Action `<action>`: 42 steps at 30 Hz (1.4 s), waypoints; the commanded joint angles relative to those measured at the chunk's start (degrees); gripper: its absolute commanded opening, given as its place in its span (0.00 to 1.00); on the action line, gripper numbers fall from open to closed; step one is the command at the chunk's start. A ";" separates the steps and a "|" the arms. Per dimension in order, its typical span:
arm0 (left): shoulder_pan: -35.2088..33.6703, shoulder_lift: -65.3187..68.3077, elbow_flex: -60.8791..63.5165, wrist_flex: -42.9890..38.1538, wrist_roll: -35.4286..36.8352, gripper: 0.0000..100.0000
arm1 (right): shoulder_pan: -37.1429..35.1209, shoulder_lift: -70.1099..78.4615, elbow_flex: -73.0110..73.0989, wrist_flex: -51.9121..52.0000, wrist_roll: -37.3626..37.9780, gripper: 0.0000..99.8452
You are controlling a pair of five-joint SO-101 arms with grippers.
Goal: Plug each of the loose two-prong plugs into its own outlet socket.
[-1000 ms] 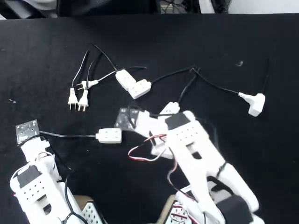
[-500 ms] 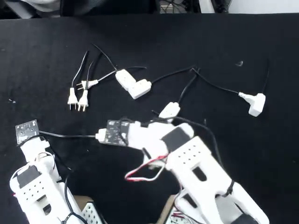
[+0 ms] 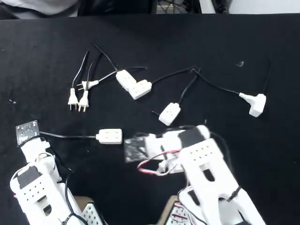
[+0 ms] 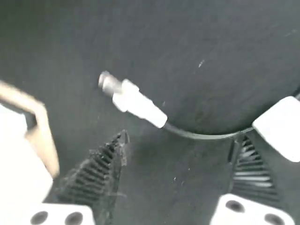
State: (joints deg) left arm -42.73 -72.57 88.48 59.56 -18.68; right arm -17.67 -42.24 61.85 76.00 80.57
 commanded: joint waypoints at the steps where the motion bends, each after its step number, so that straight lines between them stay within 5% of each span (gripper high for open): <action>1: 0.66 -0.35 -1.01 0.44 -0.44 0.05 | 4.04 0.84 3.56 -5.45 6.15 0.32; 6: 0.66 -0.35 -1.01 0.44 -0.44 0.05 | 4.04 0.84 11.74 -18.99 6.15 0.32; 12: 0.66 -0.35 -1.01 0.44 -0.44 0.05 | 2.20 0.84 12.79 -20.75 6.07 0.32; 18: 0.66 -0.35 -1.01 0.44 -0.53 0.05 | -3.16 0.84 12.79 -20.75 1.76 0.02; 27: 0.66 -0.35 -1.01 0.44 -0.53 0.05 | -8.35 0.84 11.30 -19.96 -0.79 0.01; 36: 0.66 -0.35 -0.92 0.53 -0.53 0.05 | -17.23 0.92 -5.85 -5.36 -37.89 0.01; 42: 0.66 -0.35 -0.92 0.53 -0.53 0.05 | -16.88 0.92 -17.80 9.05 -45.27 0.01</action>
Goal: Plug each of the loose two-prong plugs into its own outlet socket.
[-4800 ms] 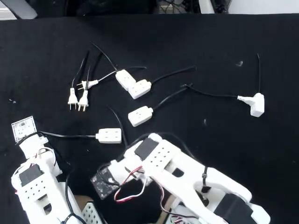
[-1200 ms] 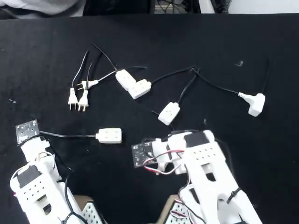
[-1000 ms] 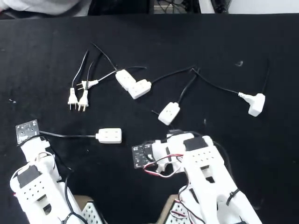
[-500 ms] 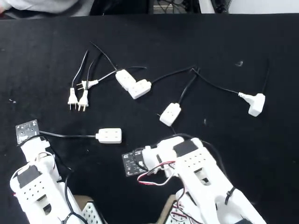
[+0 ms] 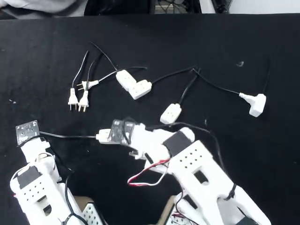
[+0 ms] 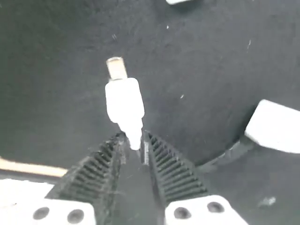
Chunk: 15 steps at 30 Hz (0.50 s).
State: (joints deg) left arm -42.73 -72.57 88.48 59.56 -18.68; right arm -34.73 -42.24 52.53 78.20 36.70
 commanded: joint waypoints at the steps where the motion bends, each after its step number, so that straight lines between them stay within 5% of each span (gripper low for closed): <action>1: 0.66 -0.35 -0.92 0.53 -0.53 0.05 | 0.62 0.92 -11.21 9.14 -1.23 0.01; 8: 0.66 -0.35 -0.92 0.53 -0.53 0.05 | 1.32 1.54 -18.59 16.62 -1.05 0.01; 15: -1.10 -0.35 -1.01 0.53 -0.53 0.05 | 1.23 14.99 0.92 -3.52 1.58 0.01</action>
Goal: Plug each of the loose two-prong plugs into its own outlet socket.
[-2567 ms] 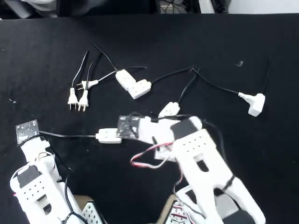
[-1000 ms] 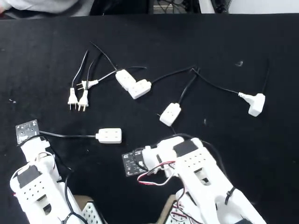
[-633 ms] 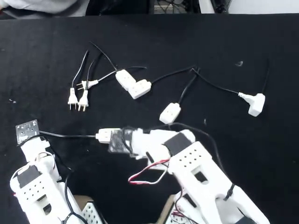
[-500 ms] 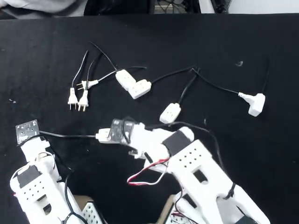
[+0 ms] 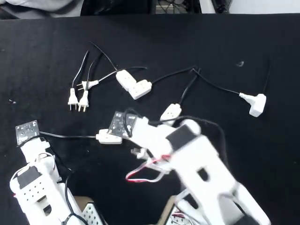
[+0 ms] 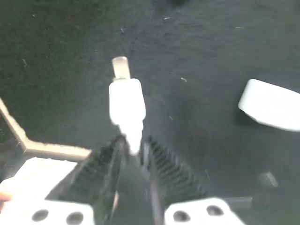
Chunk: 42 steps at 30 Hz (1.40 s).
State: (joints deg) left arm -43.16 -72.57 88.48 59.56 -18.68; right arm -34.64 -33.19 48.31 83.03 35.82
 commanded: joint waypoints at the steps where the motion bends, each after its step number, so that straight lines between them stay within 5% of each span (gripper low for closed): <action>1: -0.57 -0.35 -1.01 0.53 -0.53 0.05 | 1.14 8.04 6.02 -11.16 3.52 0.01; 8: -0.92 -0.35 -1.01 0.53 -0.53 0.05 | 1.23 18.51 4.09 -21.19 3.96 0.04; 13: -0.92 -0.35 -1.01 0.53 -0.62 0.05 | 2.29 19.82 1.89 -21.63 4.31 0.26; 28: -0.57 -0.35 -1.01 0.53 -0.62 0.05 | 0.53 -1.45 10.42 -21.54 4.40 0.18; 42: -0.92 -0.35 -1.01 0.53 -0.62 0.05 | 4.40 4.18 15.87 -37.54 6.95 0.18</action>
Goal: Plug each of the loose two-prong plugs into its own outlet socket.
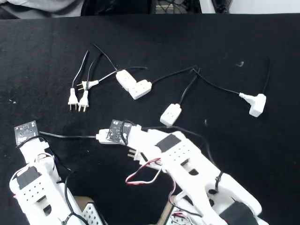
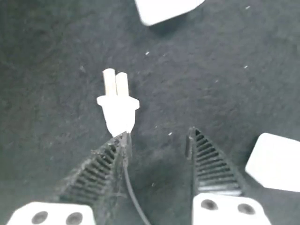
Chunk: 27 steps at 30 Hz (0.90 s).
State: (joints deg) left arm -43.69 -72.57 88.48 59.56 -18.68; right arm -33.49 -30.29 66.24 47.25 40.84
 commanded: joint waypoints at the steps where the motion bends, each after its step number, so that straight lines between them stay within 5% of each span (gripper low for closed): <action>1: -0.40 -0.35 -1.01 0.53 -0.62 0.05 | 3.87 1.89 -2.42 -1.76 2.20 0.18; 12: -0.31 -0.35 -1.01 0.53 -0.62 0.05 | 3.69 -1.19 -7.96 7.12 0.44 0.18; 16: -0.04 -0.35 -1.01 0.53 -0.62 0.05 | -2.99 -6.29 -8.57 13.36 -5.54 0.18; 20: -0.04 -0.35 -1.01 0.53 -0.62 0.05 | -9.58 -7.08 -3.03 9.67 -7.91 0.18; 27: -0.04 -0.35 -1.01 0.53 -0.62 0.05 | -4.92 -6.99 0.04 2.37 -5.10 0.18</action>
State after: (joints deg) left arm -43.69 -72.57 88.48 59.56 -18.68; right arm -41.76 -35.47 65.98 52.18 33.63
